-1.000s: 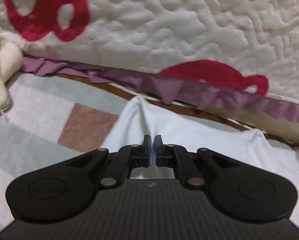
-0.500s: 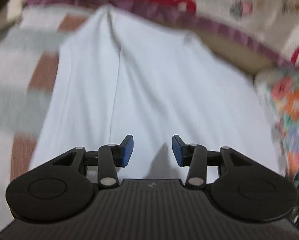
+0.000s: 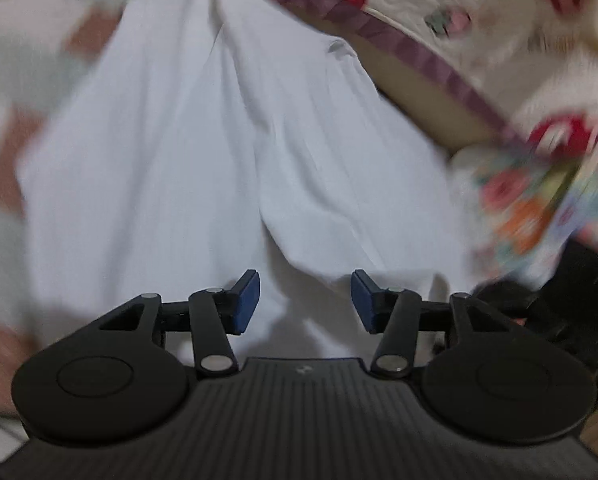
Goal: Fold clothes
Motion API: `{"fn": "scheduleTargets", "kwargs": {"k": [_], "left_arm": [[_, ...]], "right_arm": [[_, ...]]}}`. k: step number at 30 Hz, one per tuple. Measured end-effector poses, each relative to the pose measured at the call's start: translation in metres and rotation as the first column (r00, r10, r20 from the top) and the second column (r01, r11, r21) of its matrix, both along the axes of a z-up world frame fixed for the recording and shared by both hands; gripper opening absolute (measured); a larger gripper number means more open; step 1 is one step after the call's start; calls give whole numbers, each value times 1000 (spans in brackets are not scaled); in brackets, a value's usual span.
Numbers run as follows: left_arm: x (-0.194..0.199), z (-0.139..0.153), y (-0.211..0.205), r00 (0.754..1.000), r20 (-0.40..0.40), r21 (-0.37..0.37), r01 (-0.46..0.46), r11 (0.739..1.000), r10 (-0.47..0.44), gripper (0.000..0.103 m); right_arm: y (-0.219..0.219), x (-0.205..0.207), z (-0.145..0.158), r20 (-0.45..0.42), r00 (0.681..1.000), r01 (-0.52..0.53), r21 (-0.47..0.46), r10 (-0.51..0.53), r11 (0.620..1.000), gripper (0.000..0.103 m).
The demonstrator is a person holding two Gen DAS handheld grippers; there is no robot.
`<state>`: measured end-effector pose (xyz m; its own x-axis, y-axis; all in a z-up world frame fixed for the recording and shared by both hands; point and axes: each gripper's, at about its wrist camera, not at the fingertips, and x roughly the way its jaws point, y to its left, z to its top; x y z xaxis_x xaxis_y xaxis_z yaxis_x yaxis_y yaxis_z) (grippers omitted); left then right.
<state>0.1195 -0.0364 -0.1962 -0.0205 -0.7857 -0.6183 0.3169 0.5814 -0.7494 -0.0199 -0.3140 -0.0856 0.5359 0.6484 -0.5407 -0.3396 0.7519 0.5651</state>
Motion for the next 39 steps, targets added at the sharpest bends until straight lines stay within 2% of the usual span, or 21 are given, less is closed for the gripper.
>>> {"fn": "scheduleTargets", "kwargs": {"k": [2, 4, 6, 8, 11, 14, 15, 16, 17, 18, 20, 22, 24, 26, 28, 29, 32, 33, 35, 37, 39], "left_arm": [[0, -11, 7, 995, -73, -50, -64, 997, 60, 50], [-2, -19, 10, 986, -132, -80, -109, 991, 98, 51], [-4, -22, 4, 987, -137, -70, -98, 993, 88, 52], [-9, -20, -5, 993, -97, -26, -72, 997, 69, 53], [-17, -7, -15, 999, -4, 11, -47, 999, 47, 46], [-25, 17, -17, 992, 123, 11, -26, 1000, 24, 13], [-28, 24, -18, 986, 167, 24, -18, 1000, 14, 10], [-29, 27, -20, 980, 197, 71, -13, 997, -1, 10], [-30, 29, -23, 975, 221, 127, -10, 992, -19, 10], [-32, 28, -29, 967, 250, 214, -4, 977, -51, 10], [-36, 23, -32, 956, 279, 306, 2, 952, -92, 10], [-31, 21, -23, 964, 261, 331, -36, 943, -55, 16], [-21, 29, -3, 953, 304, 343, -113, 932, 4, 33], [-11, 38, 18, 933, 354, 352, -193, 916, 61, 45], [-1, 46, 39, 907, 404, 355, -272, 894, 115, 50], [5, 46, 46, 904, 411, 382, -284, 880, 113, 53], [20, 31, 61, 923, 372, 478, -281, 833, 97, 57], [23, 25, 66, 932, 340, 471, -282, 836, 124, 57], [28, 12, 75, 945, 266, 437, -293, 851, 188, 57], [32, 5, 84, 944, 218, 390, -316, 865, 247, 67], [34, 5, 89, 933, 219, 339, -347, 874, 286, 67]], "right_arm": [[7, -3, 0, -1, 1000, -20, -2, 20, 1000, 10], [17, -7, -3, 5, 999, -45, -58, 46, 997, 10], [20, -11, -7, 10, 999, -53, -86, 54, 995, 10], [24, -14, -10, 14, 998, -60, -113, 62, 992, 10], [17, -16, -7, 29, 998, -54, -72, 57, 996, 10], [6, -19, -5, 44, 998, -41, 3, 41, 999, 10], [6, -18, -6, 40, 999, -34, -11, 34, 999, 10], [7, -18, -7, 37, 999, -27, -27, 28, 999, 10], [15, -18, -11, 26, 998, -49, -96, 52, 994, 10], [25, -18, -15, 13, 997, -73, -165, 76, 984, 14], [41, -19, -25, -39, 992, -125, -233, 120, 964, 19], [46, -21, -26, -59, 986, -165, -251, 154, 954, 39], [43, -23, -24, -73, 979, -203, -231, 192, 952, 48], [28, -22, -19, -76, 975, -219, -187, 208, 958, 50], [-1, -18, -17, -68, 987, -151, -137, 142, 979, 51], [-16, -16, -16, -65, 992, -115, -111, 109, 987, 51], [-63, -2, -24, -80, 992, 93, -105, -102, 990, 51], [-78, 3, -26, -86, 981, 163, -103, -172, 981, 51], [-88, 16, -28, -61, 971, 216, -198, -232, 956, 51], [-85, 28, -23, -28, 976, 202, -268, -217, 942, 51], [-75, 44, -10, 6, 989, 143, -337, -150, 931, 51]]}}
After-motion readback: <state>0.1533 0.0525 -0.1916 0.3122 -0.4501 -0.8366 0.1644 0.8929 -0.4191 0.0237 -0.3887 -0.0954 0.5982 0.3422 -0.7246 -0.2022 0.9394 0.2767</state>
